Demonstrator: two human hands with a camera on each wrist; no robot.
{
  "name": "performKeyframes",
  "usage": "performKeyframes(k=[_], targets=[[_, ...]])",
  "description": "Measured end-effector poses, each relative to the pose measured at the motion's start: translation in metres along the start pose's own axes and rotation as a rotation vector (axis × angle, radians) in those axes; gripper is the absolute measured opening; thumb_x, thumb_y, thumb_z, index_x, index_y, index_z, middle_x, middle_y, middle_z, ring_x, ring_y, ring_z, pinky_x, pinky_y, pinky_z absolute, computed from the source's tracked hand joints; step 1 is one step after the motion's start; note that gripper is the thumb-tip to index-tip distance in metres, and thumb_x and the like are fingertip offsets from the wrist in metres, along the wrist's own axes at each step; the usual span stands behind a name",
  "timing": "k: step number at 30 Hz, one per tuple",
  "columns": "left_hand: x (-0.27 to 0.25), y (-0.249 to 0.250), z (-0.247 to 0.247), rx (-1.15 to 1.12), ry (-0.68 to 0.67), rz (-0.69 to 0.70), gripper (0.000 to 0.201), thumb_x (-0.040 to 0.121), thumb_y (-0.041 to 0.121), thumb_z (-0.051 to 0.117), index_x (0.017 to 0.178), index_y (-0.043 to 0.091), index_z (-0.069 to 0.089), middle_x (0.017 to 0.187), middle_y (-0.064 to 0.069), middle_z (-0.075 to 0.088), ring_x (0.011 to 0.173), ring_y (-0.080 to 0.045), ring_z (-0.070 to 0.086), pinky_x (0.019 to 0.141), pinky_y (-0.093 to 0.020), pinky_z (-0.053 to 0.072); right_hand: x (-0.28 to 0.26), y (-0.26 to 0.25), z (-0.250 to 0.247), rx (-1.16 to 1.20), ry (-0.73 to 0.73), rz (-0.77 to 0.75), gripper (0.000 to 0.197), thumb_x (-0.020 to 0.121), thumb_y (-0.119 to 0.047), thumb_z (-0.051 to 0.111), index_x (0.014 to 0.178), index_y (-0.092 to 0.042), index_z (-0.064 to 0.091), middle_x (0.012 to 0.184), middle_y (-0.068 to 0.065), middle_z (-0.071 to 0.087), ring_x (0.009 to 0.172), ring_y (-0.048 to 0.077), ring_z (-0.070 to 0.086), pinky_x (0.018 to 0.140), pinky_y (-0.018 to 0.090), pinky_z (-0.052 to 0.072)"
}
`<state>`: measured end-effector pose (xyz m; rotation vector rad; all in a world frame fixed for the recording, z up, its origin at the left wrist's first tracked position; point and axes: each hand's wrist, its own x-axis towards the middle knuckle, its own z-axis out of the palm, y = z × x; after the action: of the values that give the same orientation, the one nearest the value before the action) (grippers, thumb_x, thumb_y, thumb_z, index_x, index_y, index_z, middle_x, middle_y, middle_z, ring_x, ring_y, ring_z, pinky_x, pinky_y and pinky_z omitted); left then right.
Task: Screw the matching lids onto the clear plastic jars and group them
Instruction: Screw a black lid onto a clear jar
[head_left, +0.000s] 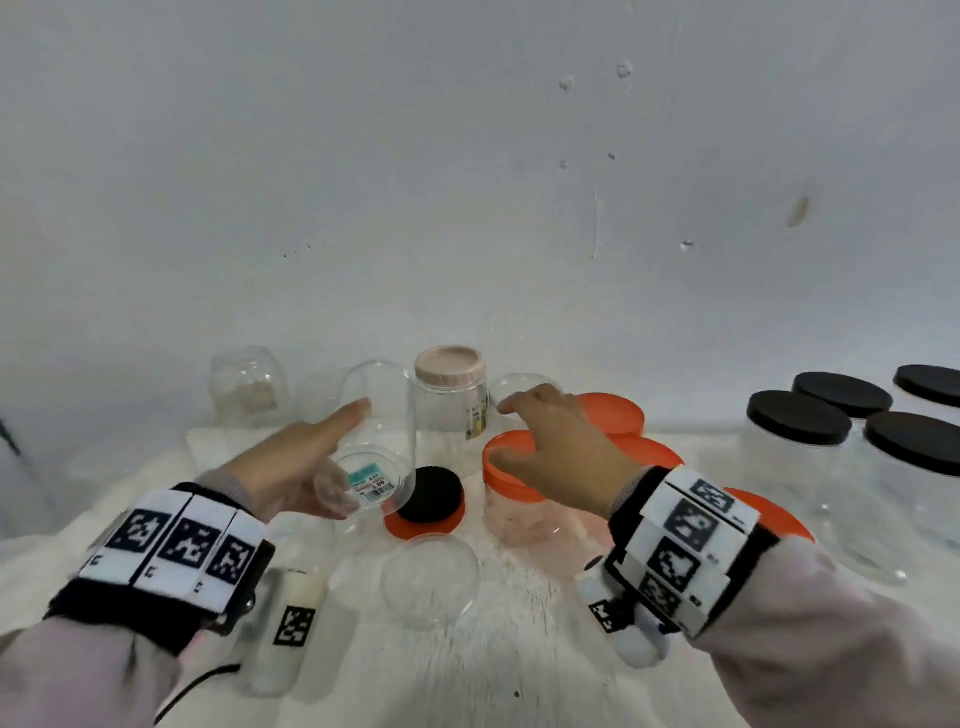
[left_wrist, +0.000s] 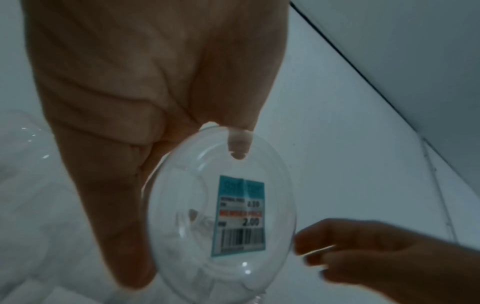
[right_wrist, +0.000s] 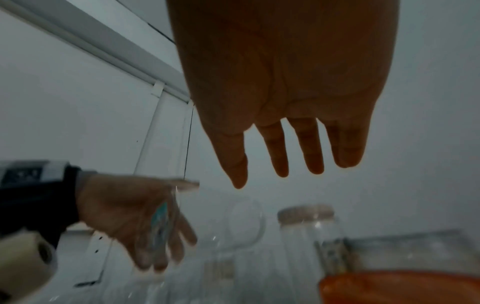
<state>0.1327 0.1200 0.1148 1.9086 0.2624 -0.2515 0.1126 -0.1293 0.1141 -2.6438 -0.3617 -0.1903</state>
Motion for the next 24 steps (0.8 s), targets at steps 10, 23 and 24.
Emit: performKeyframes(k=[10, 23, 24], targets=[[-0.055, -0.047, -0.031, -0.364, -0.05, 0.14, 0.119, 0.024, 0.079, 0.077, 0.117, 0.008, 0.056, 0.11, -0.012, 0.067, 0.084, -0.039, 0.07, 0.062, -0.032, 0.058, 0.078, -0.034, 0.109, -0.189, -0.402, 0.016, 0.061, 0.091, -0.042, 0.055, 0.144, -0.018, 0.034, 0.142, 0.009, 0.038, 0.126, 0.035, 0.037, 0.102, 0.041, 0.034], [-0.057, -0.102, -0.037, -0.008, -0.086, 0.219, 0.083, 0.043, 0.052, 0.085, 0.118, 0.038, 0.052, 0.114, 0.005, 0.057, 0.102, -0.007, 0.061, 0.086, -0.02, 0.052, 0.115, -0.027, 0.154, -0.37, -0.49, 0.048, 0.072, 0.08, -0.053, 0.06, 0.142, -0.033, 0.031, 0.137, 0.008, 0.041, 0.122, 0.038, 0.041, 0.101, 0.049, 0.036], [-0.055, -0.105, -0.035, 0.034, -0.097, 0.222, 0.084, 0.043, 0.053, 0.084, 0.119, 0.041, 0.05, 0.115, 0.008, 0.055, 0.104, -0.005, 0.059, 0.085, -0.019, 0.051, 0.112, -0.028, 0.153, -0.365, -0.485, 0.059, 0.072, 0.08, -0.051, 0.063, 0.142, -0.03, 0.033, 0.14, 0.011, 0.038, 0.125, 0.039, 0.038, 0.102, 0.049, 0.035]])
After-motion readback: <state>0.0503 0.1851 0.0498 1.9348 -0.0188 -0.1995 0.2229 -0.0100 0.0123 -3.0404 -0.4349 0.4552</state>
